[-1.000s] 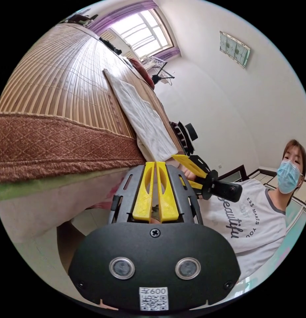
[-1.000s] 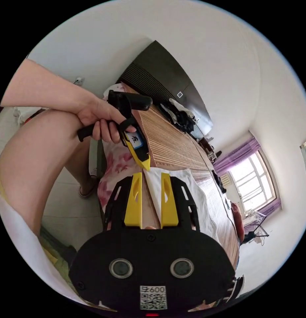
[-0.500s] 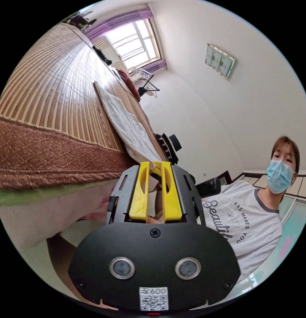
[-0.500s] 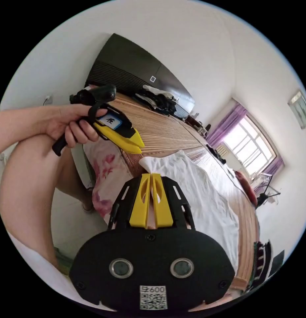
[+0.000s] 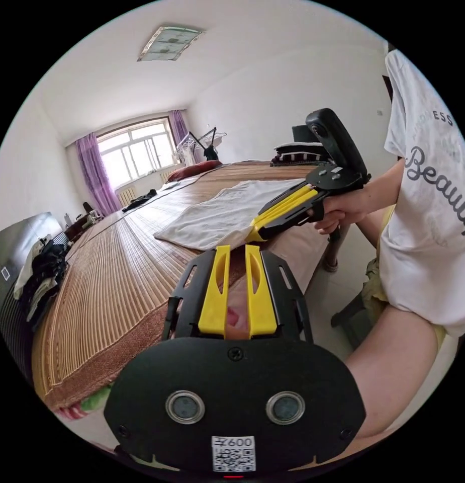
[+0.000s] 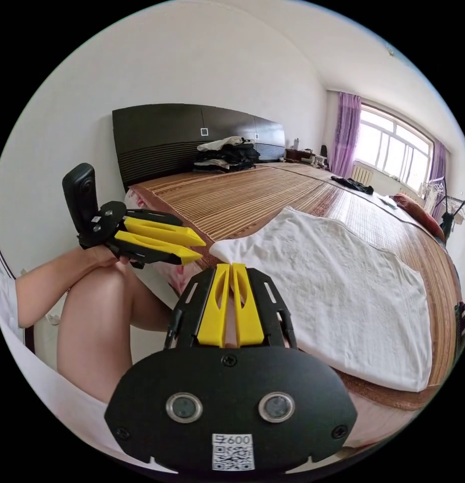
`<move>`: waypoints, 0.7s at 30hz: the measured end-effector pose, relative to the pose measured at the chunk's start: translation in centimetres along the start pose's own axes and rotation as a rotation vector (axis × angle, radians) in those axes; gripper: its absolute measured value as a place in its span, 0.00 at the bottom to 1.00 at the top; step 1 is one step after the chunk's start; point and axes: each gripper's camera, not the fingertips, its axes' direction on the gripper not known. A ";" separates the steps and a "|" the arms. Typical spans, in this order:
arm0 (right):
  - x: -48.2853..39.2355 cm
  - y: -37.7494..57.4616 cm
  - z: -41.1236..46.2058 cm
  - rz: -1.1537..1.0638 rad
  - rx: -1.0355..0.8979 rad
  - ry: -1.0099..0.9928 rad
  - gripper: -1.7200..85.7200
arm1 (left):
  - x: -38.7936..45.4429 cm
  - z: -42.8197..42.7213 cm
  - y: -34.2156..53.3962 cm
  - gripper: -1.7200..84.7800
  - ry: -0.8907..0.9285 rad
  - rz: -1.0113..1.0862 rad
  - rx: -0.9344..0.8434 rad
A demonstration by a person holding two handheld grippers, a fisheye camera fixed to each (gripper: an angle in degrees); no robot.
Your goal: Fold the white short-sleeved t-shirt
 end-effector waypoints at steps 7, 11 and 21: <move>0.9 0.3 0.5 0.026 -0.009 -0.012 0.01 | 4.1 1.4 0.2 0.06 -0.037 0.113 0.003; 1.0 0.3 0.6 0.003 -0.014 -0.012 0.01 | 5.6 2.3 0.2 0.05 -0.059 0.160 -0.015; 1.1 0.3 0.8 -0.016 -0.021 -0.011 0.01 | 7.8 5.4 -0.4 0.05 -0.026 0.241 -0.060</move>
